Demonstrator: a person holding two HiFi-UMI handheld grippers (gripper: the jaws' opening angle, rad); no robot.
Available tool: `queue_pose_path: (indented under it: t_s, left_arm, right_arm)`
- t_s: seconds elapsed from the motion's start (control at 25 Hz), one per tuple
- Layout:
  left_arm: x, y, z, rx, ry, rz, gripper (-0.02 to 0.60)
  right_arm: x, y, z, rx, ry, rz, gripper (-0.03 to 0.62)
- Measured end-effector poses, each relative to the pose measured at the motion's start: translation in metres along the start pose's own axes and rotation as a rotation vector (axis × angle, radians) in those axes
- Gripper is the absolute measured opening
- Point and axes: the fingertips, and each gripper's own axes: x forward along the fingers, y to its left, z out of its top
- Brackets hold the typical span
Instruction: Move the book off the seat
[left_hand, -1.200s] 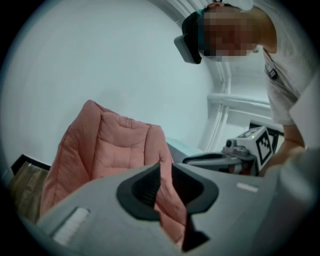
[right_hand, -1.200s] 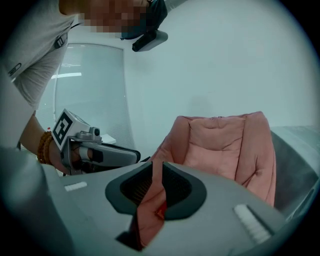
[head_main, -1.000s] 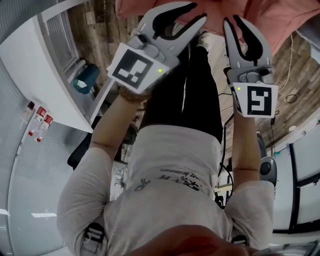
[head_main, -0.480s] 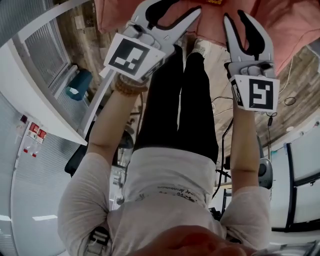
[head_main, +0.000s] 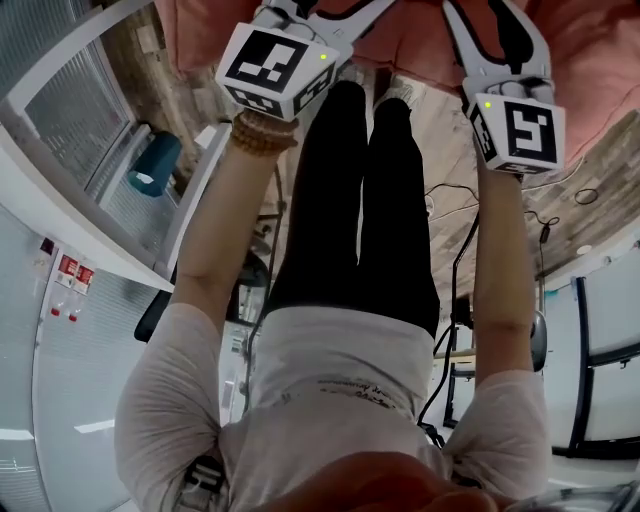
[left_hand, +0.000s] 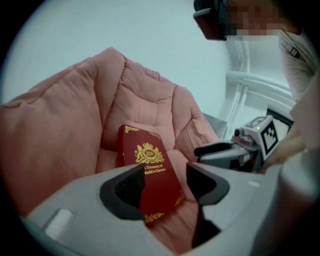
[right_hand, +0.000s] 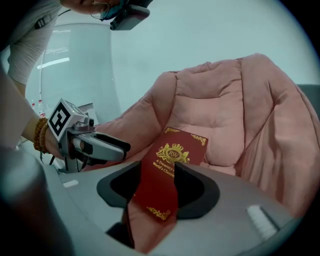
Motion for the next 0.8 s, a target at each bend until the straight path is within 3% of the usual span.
queue_pose_path:
  t_s: [0.4, 0.56, 0.8]
  left_arm:
    - [0.037, 0.047, -0.048, -0.013, 0.094, 0.068, 0.327]
    - [0.044, 0.053, -0.059, -0.011, 0.134, 0.059, 0.373]
    - [0.061, 0.057, -0.073, -0.016, 0.184, 0.064, 0.397]
  right_arm:
    - [0.046, -0.024, -0.058, 0.064, 0.097, 0.006, 0.307]
    - [0.063, -0.026, -0.078, 0.113, 0.142, 0.013, 0.378]
    - [0.08, -0.038, -0.099, 0.143, 0.161, 0.011, 0.417]
